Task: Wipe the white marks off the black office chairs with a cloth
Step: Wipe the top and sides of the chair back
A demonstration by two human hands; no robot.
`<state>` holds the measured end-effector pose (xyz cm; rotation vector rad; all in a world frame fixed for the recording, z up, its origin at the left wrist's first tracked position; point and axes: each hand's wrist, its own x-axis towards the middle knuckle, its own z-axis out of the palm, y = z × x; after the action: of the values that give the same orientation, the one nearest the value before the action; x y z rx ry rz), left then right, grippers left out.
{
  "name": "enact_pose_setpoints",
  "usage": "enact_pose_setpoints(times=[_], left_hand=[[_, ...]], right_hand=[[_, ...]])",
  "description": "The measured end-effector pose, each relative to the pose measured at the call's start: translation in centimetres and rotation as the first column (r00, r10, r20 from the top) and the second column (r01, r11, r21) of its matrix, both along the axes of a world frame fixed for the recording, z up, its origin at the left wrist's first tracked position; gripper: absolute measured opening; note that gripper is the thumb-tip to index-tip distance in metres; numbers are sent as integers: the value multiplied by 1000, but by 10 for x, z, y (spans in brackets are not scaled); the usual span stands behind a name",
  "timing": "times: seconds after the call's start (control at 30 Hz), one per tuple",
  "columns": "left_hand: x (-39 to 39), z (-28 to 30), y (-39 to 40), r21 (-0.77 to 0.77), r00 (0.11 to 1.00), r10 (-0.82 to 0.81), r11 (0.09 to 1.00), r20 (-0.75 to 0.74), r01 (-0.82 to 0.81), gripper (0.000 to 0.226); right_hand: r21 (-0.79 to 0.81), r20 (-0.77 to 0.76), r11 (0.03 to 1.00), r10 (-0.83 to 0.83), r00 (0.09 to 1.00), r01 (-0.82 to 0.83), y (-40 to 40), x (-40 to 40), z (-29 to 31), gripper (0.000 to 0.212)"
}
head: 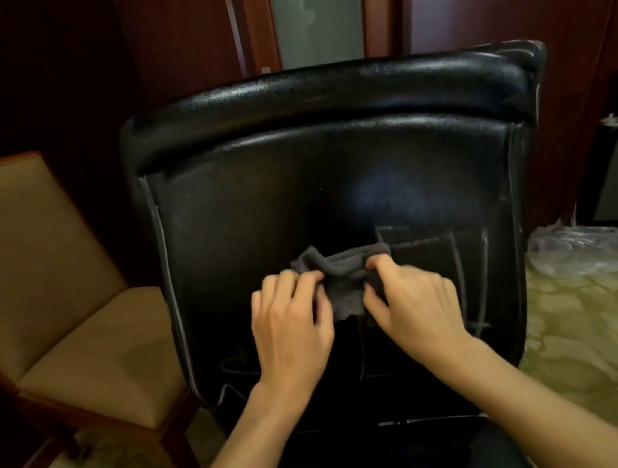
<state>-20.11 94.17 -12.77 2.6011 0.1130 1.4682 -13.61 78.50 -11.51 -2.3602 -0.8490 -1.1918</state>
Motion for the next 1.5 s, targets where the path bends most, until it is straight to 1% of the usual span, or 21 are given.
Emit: enact_pose_setpoints(times=[0.03,0.1,0.17,0.23,0.3,0.37,0.43,0.5,0.57,0.63,0.7,0.77,0.8,0.83,0.87,1.0,1.1,1.2,1.27,1.37,1.5], left_hand=[[1,8,-3,-65,999,-39,997,38,41,20],[-1,24,-12,-249,980,-143,953,137,174,17],[-9,35,-21,-379,951,-197,883,239,278,11],[-18,38,-26,-495,929,-222,796,296,348,11],[-25,37,-30,-649,919,-246,653,308,392,19],[-31,37,-34,-760,901,-284,487,328,430,42],[-34,39,-38,-853,877,-337,282,342,440,73],[-34,43,-35,-917,861,-369,51,350,395,87],[-34,47,-29,-925,837,-394,-132,378,356,69],[-35,50,-24,-912,811,-419,-216,408,348,38],[-35,48,-23,-917,816,-418,-174,399,359,20],[-34,47,-20,-922,855,-415,88,310,377,13],[-35,48,-19,-900,868,-424,221,259,377,18],[-35,48,-19,-879,874,-436,304,215,368,23],[-36,48,-18,-870,872,-452,336,188,361,25],[-40,48,-18,-875,860,-489,339,150,345,6],[-42,48,-18,-874,856,-496,339,147,347,3],[-43,55,-17,-851,838,-513,342,186,399,4],[-45,62,-14,-787,845,-516,461,138,410,9],[-48,72,-8,-640,858,-513,656,9,399,13],[-49,75,0,-471,865,-487,795,-118,383,23]], right_hand=[[13,44,1000,16,999,-16,-1,0,8,26],[58,12,995,82,997,-82,-3,-5,21,27],[215,-74,959,205,976,-186,-5,-10,28,31],[363,-67,883,345,936,-299,-8,-15,30,26],[425,-10,819,429,903,-385,-10,-20,29,18],[474,-2,779,466,885,-410,-11,-27,27,15],[529,-62,744,514,856,-408,-12,-31,27,17],[559,-157,713,593,790,-424,-13,-33,29,24],[586,-267,680,675,688,-440,-17,-34,34,31],[620,-330,655,717,614,-432,-21,-35,39,34],[660,-351,628,743,570,-412,-22,-35,41,31],[687,-389,619,755,528,-380,-22,-33,39,30],[686,-409,631,747,523,-364,-22,-32,37,29],[682,-425,644,735,529,-347,-22,-32,35,27],[685,-430,650,725,538,-330,-23,-31,33,26],[714,-383,621,732,563,-323,-27,-38,33,20],[723,-333,593,748,574,-355,-30,-44,31,23],[710,-409,586,795,448,-391,-37,-44,31,49],[647,-498,637,769,401,-419,-43,-40,34,50],[570,-531,719,691,490,-397,-48,-35,40,22],[459,-519,790,610,599,-407,-51,-29,50,14]])
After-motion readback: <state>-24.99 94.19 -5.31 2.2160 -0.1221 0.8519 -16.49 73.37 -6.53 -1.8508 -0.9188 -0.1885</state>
